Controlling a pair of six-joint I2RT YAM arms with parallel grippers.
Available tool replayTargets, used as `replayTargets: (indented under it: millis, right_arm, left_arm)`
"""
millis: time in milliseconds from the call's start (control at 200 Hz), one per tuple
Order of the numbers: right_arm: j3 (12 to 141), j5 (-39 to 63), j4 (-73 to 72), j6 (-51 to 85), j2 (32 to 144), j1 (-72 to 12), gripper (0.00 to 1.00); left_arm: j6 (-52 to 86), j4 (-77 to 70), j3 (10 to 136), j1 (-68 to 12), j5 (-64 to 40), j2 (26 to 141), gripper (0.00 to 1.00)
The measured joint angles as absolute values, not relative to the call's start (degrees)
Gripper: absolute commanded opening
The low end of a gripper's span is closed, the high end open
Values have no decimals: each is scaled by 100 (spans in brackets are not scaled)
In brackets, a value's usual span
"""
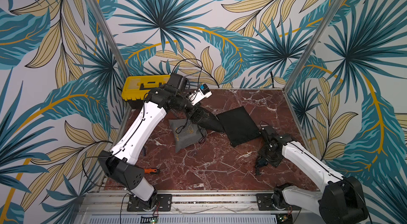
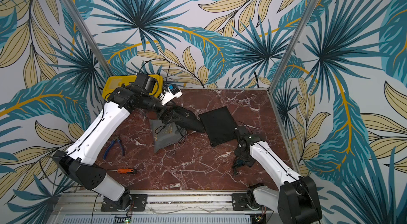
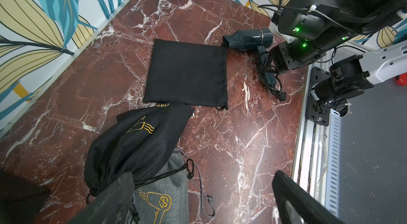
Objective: Pack away hair dryers
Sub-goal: Pick up the hair dryer from the center of the board.
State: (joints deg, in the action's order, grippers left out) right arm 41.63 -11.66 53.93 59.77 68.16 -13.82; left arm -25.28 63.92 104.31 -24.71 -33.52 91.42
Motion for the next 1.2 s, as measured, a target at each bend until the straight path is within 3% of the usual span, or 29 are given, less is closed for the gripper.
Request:
replayTargets:
  millis: [531, 901, 1202]
  right_arm:
    - [3697, -812, 4353, 5953, 7354, -972, 62]
    - [3752, -799, 4211, 5739, 7524, -928, 0]
    - [3743, -768, 4434, 5559, 6969, -899, 0]
  left_arm:
    - [-2508, 6392, 10431, -2508, -3350, 9139, 100]
    - [-2462, 6392, 10431, -2587, -3369, 9139, 99]
    - [-2220, 6405, 10790, -2596, -3341, 9225, 99]
